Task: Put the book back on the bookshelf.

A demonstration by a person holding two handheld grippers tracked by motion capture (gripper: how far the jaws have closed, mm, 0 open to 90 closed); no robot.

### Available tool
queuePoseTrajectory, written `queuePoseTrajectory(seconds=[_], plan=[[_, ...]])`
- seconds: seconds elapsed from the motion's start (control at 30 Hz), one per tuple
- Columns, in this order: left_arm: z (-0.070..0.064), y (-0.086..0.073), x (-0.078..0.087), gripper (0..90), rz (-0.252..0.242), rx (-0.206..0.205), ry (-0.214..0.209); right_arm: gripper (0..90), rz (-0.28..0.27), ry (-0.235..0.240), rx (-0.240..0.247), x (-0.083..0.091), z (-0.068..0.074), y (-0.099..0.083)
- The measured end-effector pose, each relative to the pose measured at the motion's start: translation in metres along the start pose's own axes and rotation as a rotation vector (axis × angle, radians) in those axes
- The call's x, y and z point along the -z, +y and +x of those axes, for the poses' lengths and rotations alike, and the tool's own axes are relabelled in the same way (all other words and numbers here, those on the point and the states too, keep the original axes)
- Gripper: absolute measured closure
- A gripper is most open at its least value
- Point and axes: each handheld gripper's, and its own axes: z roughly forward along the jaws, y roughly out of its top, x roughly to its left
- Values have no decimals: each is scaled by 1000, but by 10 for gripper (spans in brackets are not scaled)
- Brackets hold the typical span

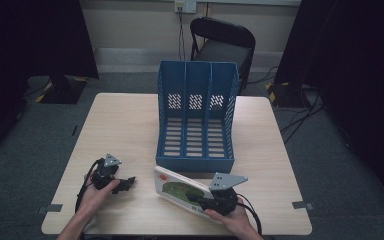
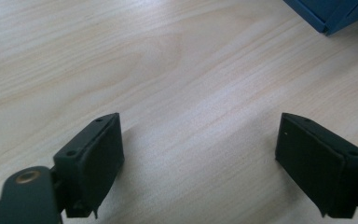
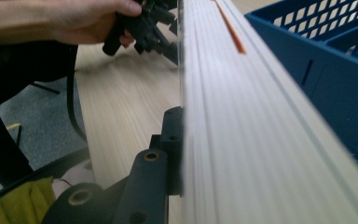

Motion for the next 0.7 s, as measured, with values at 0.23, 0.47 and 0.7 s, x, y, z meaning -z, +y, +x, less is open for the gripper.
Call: queuePoseTrajectory(seconds=[0.23,0.47,0.7], plan=[[-1,-6,-7,39,-69,10,4,767,-33,-10,-2,11,1,9],[-1,-5,-7,36,-68,9,1,767,-59,-33,-11,22,1,18],[-1,-5,-7,33,-66,9,1,767,-79,-62,-14,31,-2,25]])
